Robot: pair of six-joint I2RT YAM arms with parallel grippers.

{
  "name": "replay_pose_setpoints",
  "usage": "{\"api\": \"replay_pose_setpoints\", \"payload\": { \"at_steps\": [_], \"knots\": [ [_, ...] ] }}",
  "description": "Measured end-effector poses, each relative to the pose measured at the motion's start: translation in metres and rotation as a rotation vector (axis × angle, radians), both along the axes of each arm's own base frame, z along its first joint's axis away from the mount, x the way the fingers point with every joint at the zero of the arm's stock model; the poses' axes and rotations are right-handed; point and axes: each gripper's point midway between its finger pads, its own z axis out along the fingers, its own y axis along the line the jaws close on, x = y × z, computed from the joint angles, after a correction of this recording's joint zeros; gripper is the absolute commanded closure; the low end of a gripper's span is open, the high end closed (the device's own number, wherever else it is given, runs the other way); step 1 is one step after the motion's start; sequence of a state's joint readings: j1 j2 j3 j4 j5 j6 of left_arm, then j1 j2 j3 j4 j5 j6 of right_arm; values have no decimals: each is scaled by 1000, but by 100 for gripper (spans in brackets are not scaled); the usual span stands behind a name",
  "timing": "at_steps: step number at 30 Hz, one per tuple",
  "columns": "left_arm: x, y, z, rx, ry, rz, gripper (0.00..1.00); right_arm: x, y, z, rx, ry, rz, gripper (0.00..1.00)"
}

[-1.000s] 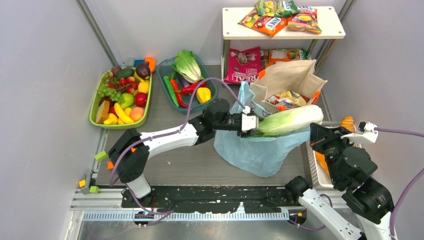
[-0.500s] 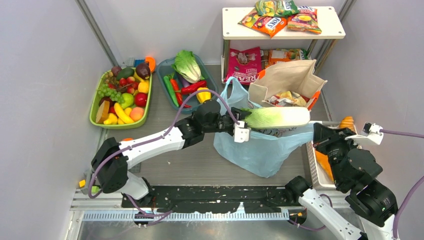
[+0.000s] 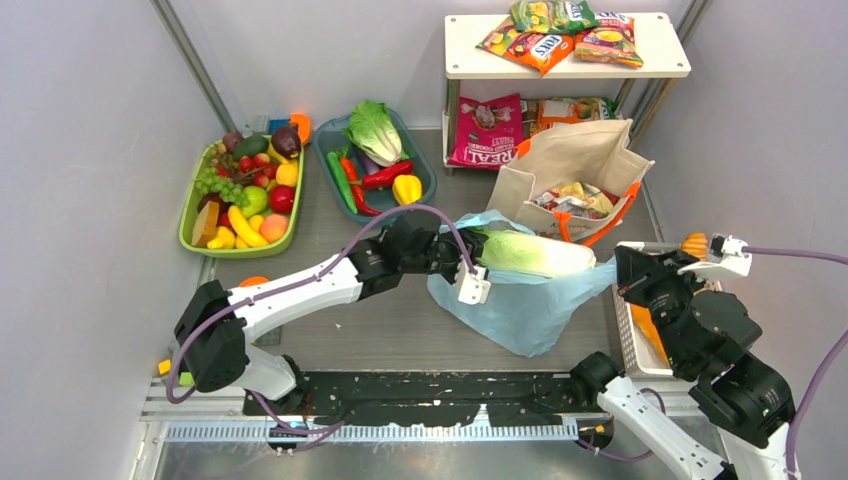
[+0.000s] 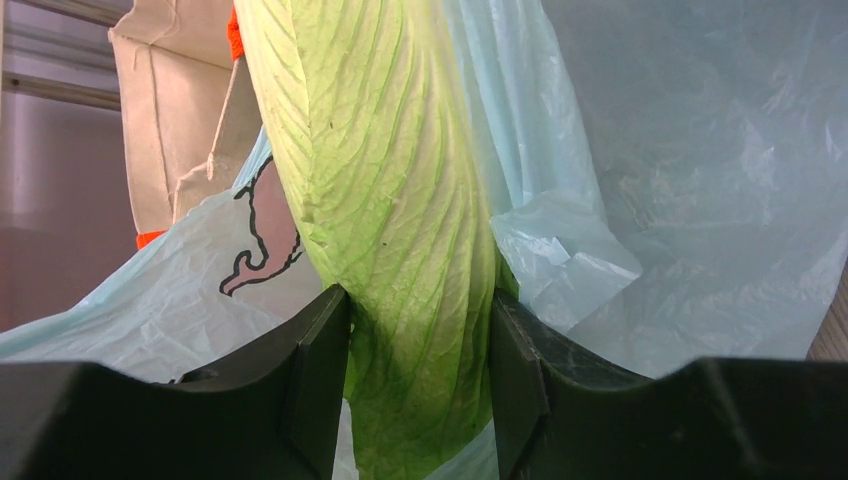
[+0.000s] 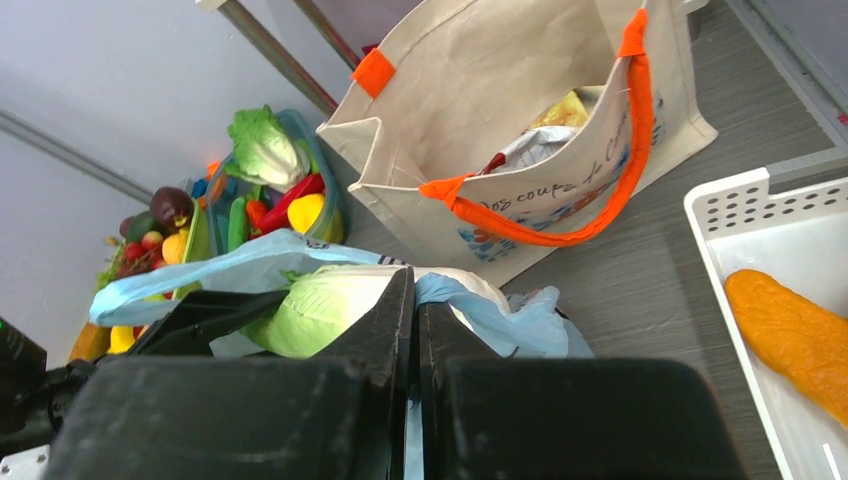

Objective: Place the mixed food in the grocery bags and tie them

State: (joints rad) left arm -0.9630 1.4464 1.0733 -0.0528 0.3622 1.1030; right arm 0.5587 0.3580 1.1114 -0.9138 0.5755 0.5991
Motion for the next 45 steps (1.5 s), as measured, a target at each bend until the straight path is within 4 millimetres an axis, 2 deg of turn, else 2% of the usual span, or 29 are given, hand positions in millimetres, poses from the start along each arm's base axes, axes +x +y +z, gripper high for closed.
{"api": "replay_pose_setpoints", "payload": {
  "at_steps": [8, 15, 19, 26, 35, 45],
  "knots": [
    [2, 5, 8, 52, -17, 0, 100, 7, 25, 12, -67, 25, 128, 95],
    [1, 16, 25, 72, -98, -7, 100, 10, 29, 38, -131, -1, 167, 95],
    [-6, 27, 36, 41, -135, -8, 100, 14, 34, 34, -148, 17, 182, 95],
    [-14, 39, 47, 13, -158, -8, 100, 19, 41, 5, -157, 81, 202, 95],
    [-23, 45, 34, 27, -143, -21, 100, 17, 46, 1, -142, 87, 225, 95],
    [-26, 44, 30, 40, -140, -26, 100, 8, 55, 34, -143, 12, 312, 95]
  ]
}}
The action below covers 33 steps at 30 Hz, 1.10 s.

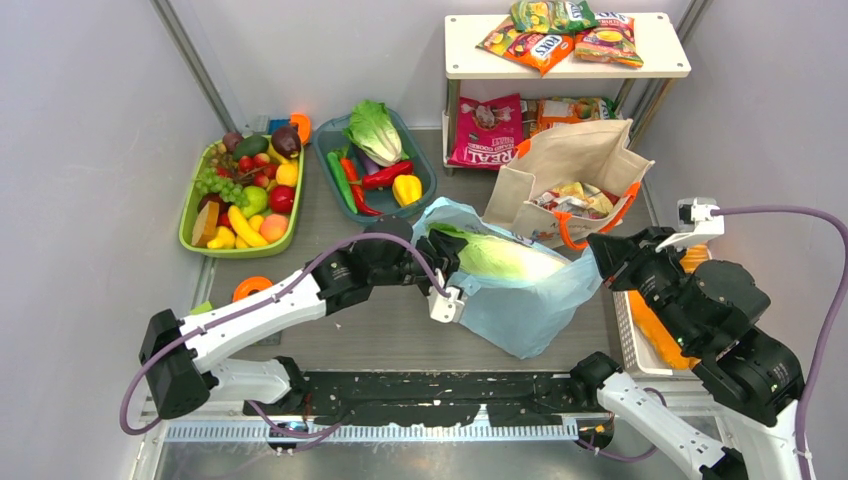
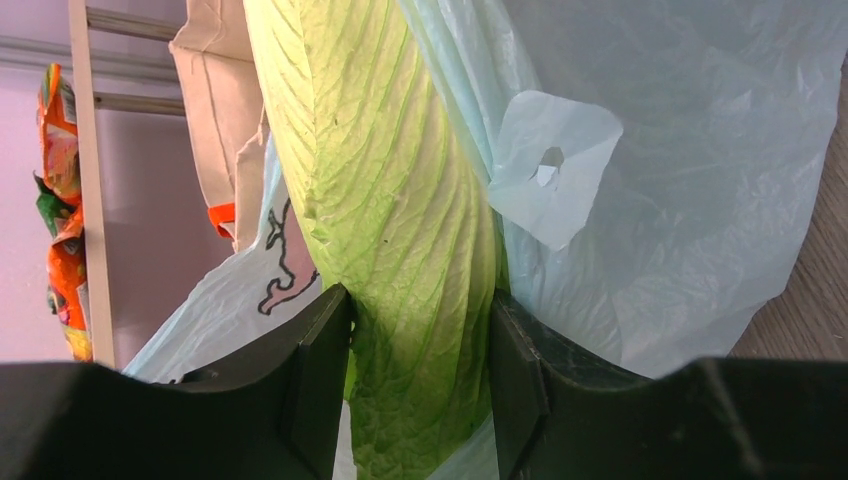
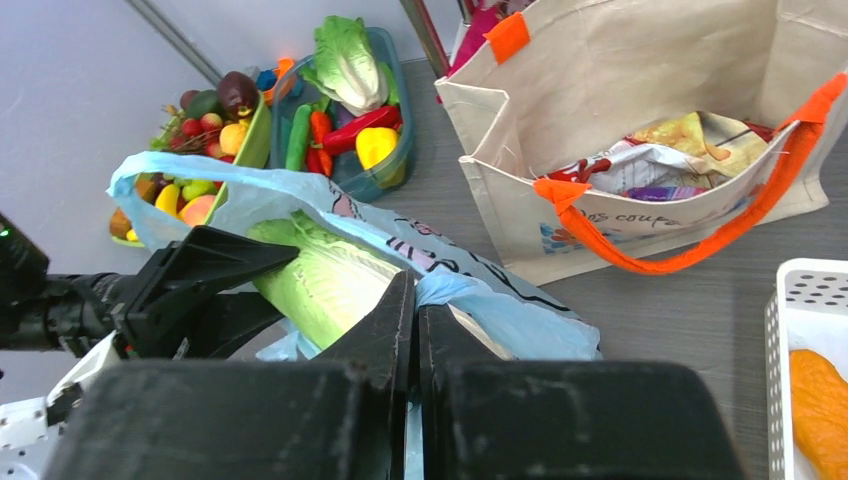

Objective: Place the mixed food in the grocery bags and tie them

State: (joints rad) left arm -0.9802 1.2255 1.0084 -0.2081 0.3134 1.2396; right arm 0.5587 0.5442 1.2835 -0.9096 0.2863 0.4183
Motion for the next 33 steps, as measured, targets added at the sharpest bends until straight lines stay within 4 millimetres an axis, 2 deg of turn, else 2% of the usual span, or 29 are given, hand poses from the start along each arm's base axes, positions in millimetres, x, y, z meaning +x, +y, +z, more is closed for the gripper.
{"api": "replay_pose_setpoints", "payload": {
  "at_steps": [5, 14, 16, 18, 21, 24, 27, 33],
  "knots": [
    [-3, -3, -10, 25, 19, -9, 100, -3, 5, 3, 1, -8, 37, 95],
    [-8, -15, -42, 96, 73, -14, 99, -5, 9, 3, -5, -8, 67, 95],
    [-8, -16, -49, 117, 84, -10, 88, -6, 10, 3, -4, -7, 74, 95],
    [-8, -18, -53, 136, 90, -3, 70, -6, 11, 3, -3, -7, 78, 95],
    [-4, -22, -54, 147, 100, 26, 53, -6, 12, 3, -2, -6, 82, 95],
    [1, -25, -45, 135, 119, 68, 40, -7, 12, 3, -1, -7, 82, 95],
    [3, -31, -28, 88, 171, 119, 30, -6, 12, 3, -1, -6, 85, 95],
    [-8, -52, 40, -116, 303, 163, 22, -5, 13, -2, -3, 4, 85, 95]
  ]
}}
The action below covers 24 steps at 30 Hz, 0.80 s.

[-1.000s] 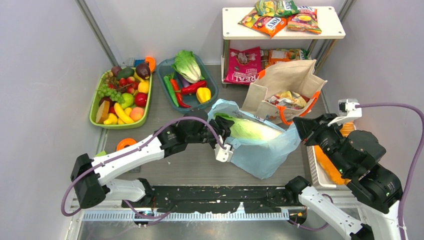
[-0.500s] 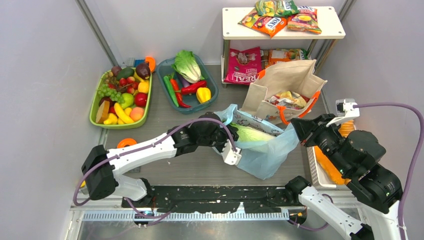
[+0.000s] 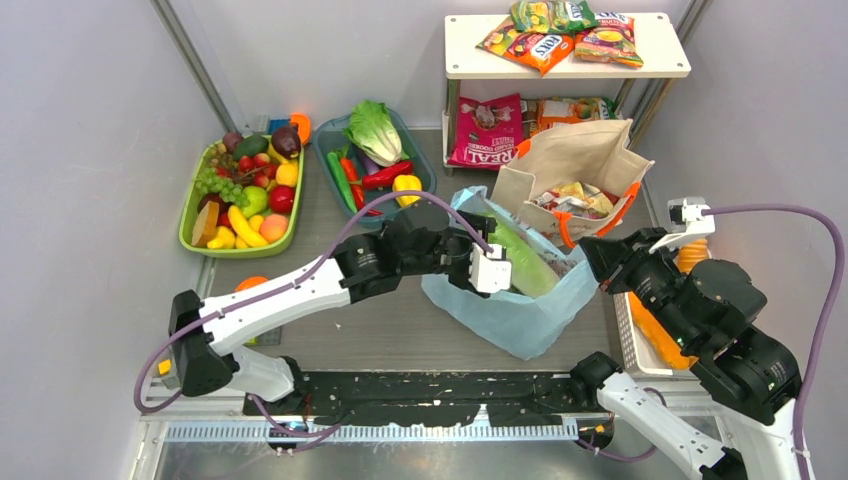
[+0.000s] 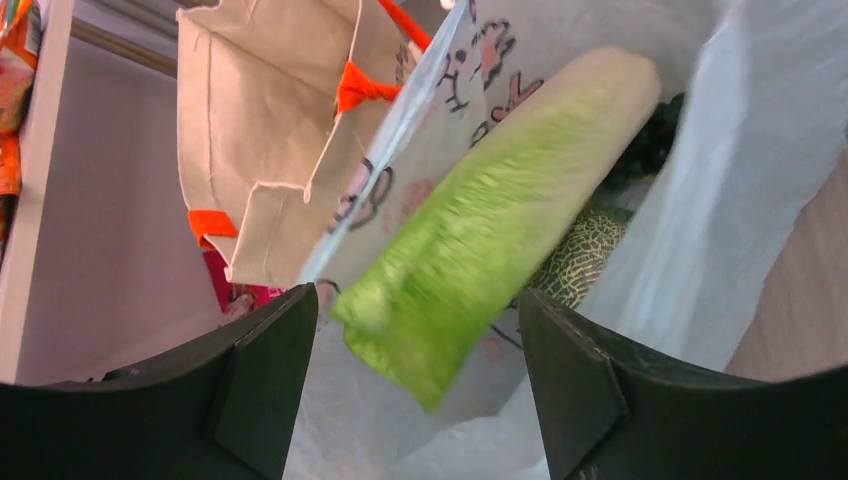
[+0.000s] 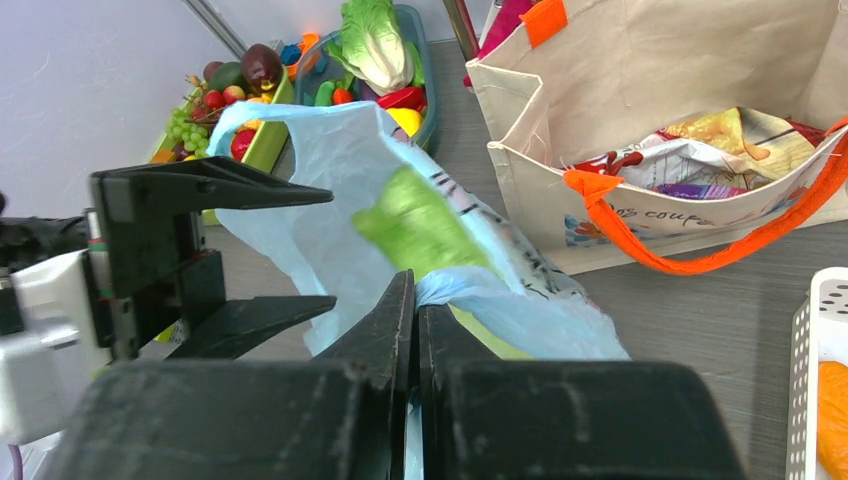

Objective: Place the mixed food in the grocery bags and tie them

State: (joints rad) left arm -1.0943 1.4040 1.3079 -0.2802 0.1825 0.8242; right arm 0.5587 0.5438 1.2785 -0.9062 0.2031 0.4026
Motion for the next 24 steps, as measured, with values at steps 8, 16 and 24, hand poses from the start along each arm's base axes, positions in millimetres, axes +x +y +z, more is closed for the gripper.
{"api": "replay_pose_setpoints", "payload": {
  "at_steps": [8, 16, 24],
  "knots": [
    [-26, 4, 23, -93, 183, 119, 22, 1, 0, -3, -3, 6, 0, 95],
    [-13, 48, 112, -400, 366, 384, 9, 1, 1, -6, -6, 12, 0, 95],
    [35, 46, 136, -487, 466, 532, 6, 3, 3, -7, 9, 18, -3, 95]
  ]
}}
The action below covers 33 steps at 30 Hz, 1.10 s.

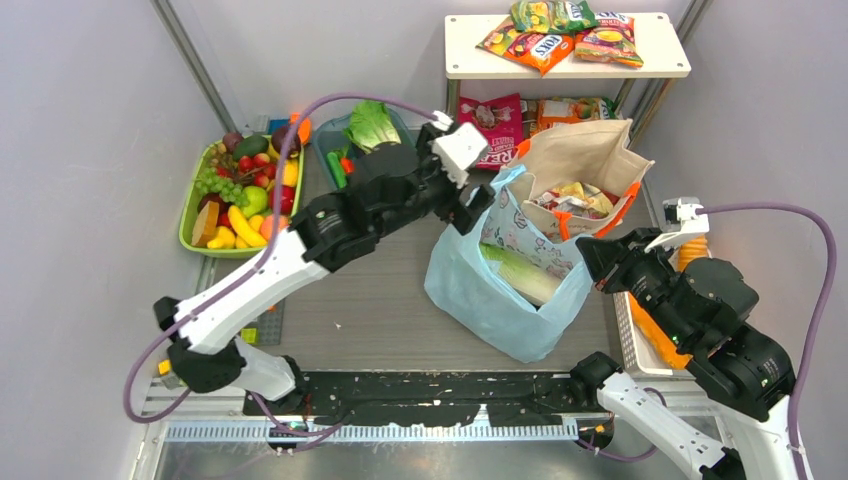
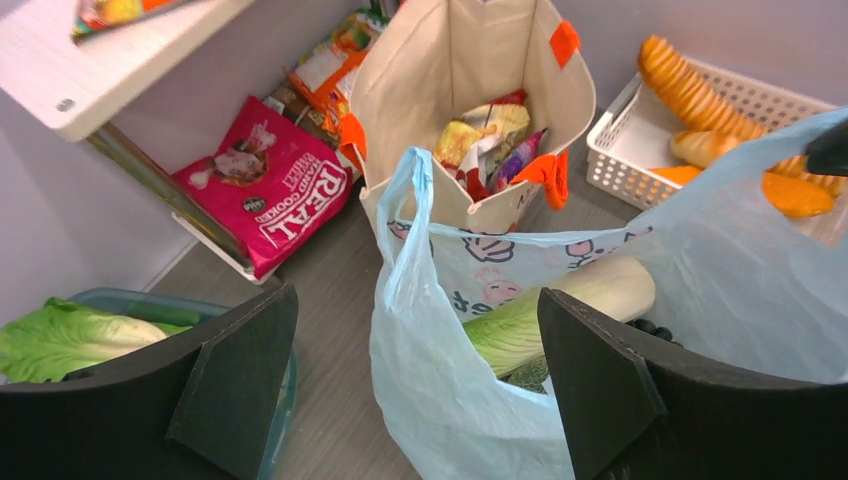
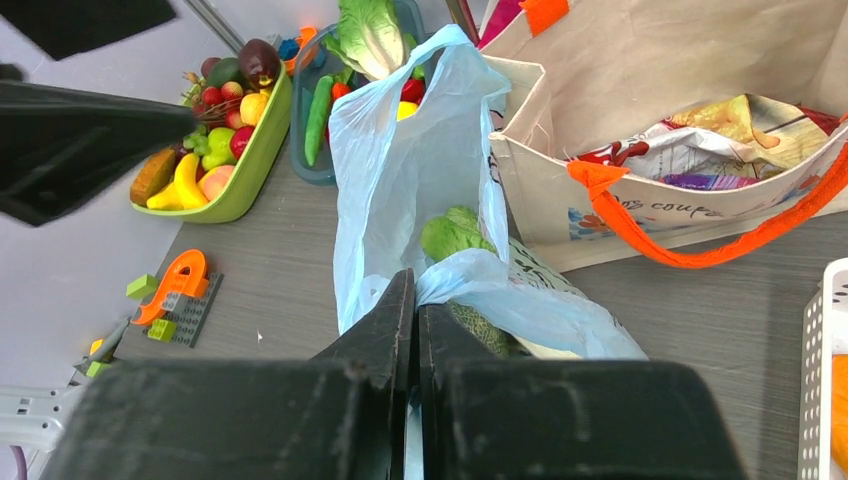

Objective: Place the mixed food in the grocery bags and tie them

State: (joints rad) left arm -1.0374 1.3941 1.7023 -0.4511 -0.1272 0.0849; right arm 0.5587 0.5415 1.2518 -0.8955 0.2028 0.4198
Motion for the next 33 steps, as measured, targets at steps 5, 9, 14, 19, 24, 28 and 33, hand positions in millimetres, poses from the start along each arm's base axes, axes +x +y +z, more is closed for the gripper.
{"api": "replay_pose_setpoints", "payload": {
  "at_steps": [5, 9, 14, 19, 24, 28, 33],
  "knots": [
    [29, -35, -47, 123, 78, 3, 11, 0, 0, 1, 5, -3, -1, 95],
    [49, -55, -74, 182, 119, 1, 14, 1, 1, 0, 7, -1, -1, 95],
    [71, -67, -87, 213, 119, 10, 16, 2, 2, -4, 7, 7, 0, 95],
    [88, -77, -94, 218, 119, 19, 30, 4, 5, -7, 11, 15, 4, 95],
    [102, -86, -109, 233, 127, 24, 89, 4, 7, -7, 21, 16, 10, 95],
    [109, -89, -114, 246, 120, 28, 100, 4, 7, -5, 20, 15, 11, 95],
    [107, -70, -92, 256, 80, 64, 100, 2, 3, 17, 15, -9, 5, 95]
  ]
}}
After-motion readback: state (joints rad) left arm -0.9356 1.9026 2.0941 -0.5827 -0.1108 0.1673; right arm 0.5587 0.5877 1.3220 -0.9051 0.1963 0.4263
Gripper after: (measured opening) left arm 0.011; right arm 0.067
